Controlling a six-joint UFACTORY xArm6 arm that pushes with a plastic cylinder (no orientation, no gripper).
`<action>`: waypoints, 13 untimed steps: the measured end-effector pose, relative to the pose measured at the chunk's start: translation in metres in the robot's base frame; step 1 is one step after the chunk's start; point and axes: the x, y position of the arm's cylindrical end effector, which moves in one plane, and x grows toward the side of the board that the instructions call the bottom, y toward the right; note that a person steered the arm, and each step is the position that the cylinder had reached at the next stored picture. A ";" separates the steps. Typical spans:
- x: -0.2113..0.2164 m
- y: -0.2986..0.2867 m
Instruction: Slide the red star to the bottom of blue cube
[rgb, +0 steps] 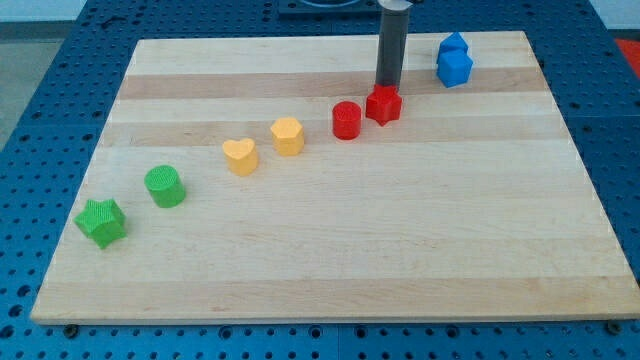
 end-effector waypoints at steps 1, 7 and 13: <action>0.001 -0.027; 0.032 0.036; 0.045 0.096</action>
